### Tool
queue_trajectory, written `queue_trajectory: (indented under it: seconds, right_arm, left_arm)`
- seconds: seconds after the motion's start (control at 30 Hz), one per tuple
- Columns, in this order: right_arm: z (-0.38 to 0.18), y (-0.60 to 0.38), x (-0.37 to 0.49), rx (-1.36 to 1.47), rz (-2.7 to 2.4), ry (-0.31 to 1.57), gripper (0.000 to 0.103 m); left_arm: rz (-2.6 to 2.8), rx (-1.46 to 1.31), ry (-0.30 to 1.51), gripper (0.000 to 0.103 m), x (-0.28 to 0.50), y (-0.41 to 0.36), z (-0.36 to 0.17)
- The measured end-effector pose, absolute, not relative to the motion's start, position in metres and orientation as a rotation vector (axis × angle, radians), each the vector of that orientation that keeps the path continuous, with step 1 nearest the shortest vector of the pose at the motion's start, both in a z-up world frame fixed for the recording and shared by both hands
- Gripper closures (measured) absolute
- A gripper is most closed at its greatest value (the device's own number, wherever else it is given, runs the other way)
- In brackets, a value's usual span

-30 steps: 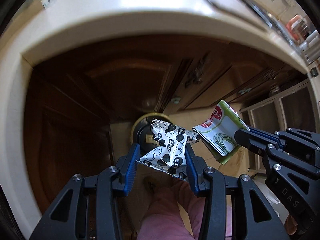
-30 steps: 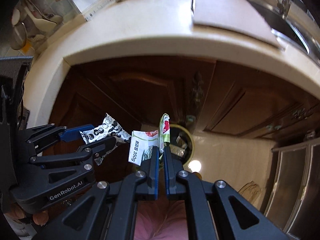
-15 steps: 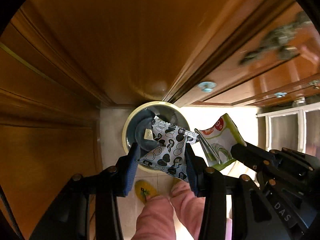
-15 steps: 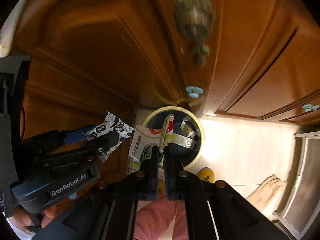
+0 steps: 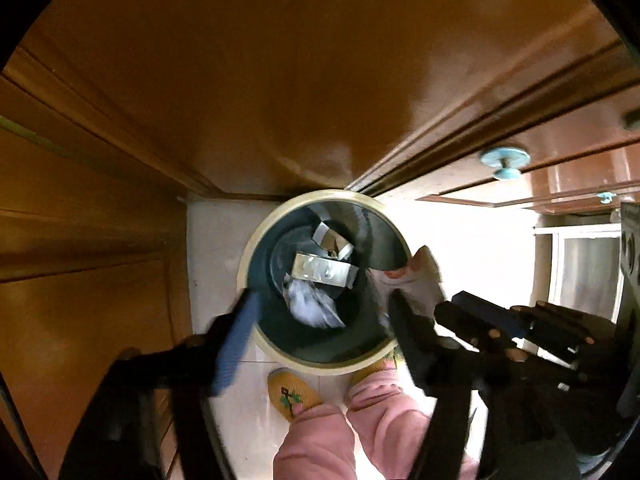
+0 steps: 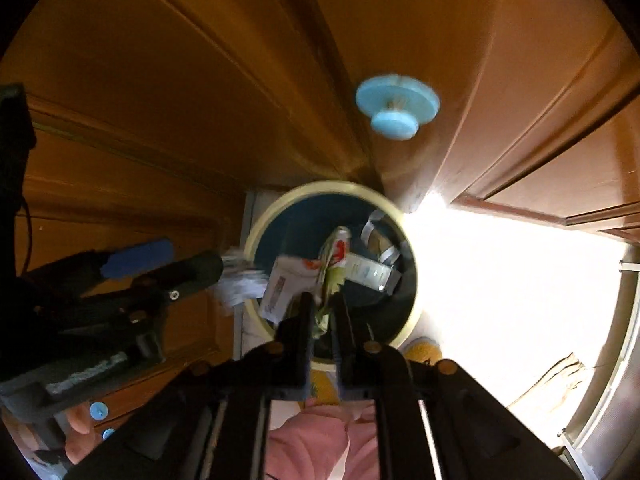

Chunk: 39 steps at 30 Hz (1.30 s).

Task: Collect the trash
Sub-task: 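Lower both wrappers into the black bin and open both grippers, then raise both grippers back toward the counter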

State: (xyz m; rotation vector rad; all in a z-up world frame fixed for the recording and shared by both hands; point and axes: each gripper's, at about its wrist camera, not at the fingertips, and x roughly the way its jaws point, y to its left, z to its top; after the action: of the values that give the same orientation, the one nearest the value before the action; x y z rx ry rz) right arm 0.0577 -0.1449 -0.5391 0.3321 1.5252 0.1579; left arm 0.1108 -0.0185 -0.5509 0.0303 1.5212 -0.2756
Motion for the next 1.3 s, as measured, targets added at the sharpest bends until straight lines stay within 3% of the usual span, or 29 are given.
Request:
queue_trajectory:
  seconds: [0.17, 0.47, 0.67, 0.9, 1.3]
  right_arm:
    - [-0.531, -0.143, 0.054, 0.305, 0.144, 1.498, 0.064]
    - [-0.510, -0.152, 0.048, 0.362, 0.086, 1.498, 0.064]
    - [-0.474, -0.153, 0.040, 0.365, 0.067, 1.486, 0.064]
    - [-0.408, -0.156, 0.025, 0.355, 0.055, 1.462, 0.064]
    - [-0.241, -0.144, -0.006, 0.309, 0.077, 1.320, 0.064]
  left_arm:
    - [-0.238, 0.042, 1.515, 0.024, 0.110, -0.009, -0.552]
    - [-0.214, 0.077, 1.481, 0.017, 0.102, -0.013, -0.529]
    - [-0.215, 0.105, 1.461, 0.013, 0.091, -0.014, -0.486]
    - [-0.215, 0.135, 1.419, 0.012, 0.076, -0.014, -0.408]
    - [-0.280, 0.181, 1.265, 0.012, 0.040, -0.006, -0.237]
